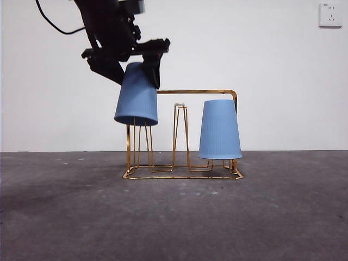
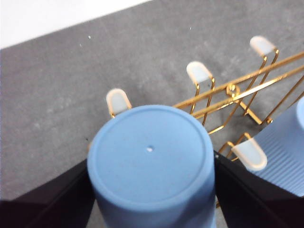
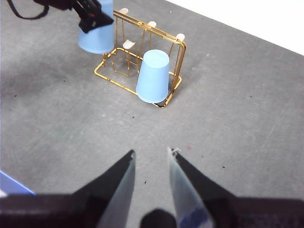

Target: Pick up cup 1,put cup 1 in the cup rack,pick up cup 2,put cup 2 in the cup rack

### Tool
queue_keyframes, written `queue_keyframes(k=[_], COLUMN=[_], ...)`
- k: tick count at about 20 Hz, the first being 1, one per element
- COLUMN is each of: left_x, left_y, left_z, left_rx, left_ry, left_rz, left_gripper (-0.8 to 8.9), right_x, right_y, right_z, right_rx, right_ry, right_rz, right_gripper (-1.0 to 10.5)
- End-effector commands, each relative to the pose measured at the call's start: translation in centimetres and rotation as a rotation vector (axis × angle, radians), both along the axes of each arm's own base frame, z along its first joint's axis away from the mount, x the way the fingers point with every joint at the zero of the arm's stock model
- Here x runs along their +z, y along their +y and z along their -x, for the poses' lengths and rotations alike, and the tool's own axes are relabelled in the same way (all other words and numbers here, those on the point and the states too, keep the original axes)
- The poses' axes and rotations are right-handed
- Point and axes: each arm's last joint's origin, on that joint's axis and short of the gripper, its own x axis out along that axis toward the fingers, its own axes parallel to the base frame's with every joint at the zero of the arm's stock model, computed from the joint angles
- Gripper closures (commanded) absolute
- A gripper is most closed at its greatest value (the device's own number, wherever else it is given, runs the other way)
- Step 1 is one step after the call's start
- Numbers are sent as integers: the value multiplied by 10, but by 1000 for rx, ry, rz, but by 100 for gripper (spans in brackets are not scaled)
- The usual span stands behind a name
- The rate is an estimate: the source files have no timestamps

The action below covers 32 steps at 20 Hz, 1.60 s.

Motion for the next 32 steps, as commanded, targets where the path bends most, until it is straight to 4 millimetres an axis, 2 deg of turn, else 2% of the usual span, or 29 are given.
queue_keyframes(k=[1, 11, 18, 22, 23, 27, 28, 32], left_x=[-10, -39, -52, -67, -70, -69, -70, -72], left_y=[-2, -6, -7, -7, -7, -6, -6, -5], left_z=[-5, -12, -14, -13, -14, -12, -12, -10], left_rx=[4, 14, 22, 31, 32, 27, 27, 28], left_ry=[22, 123, 173, 255, 266, 280, 286, 315], left_rz=[7, -24, -42, -81, -86, -89, -92, -109], left_gripper=[820, 820, 820, 808, 782, 398, 350, 332], right_x=[0, 0, 0, 0, 0, 0, 0, 0], right_y=[0, 0, 0, 0, 0, 0, 0, 0], right_z=[0, -1, -1, -1, -1, 0, 0, 0], right_rx=[-9, -12, -11, -10, -9, -8, -8, -8], right_ry=[-1, -3, -4, -4, -5, -5, -5, -5], right_rz=[-8, -6, -4, -4, -3, -1, -1, -1], right_gripper=[823, 823, 823, 823, 823, 823, 823, 823])
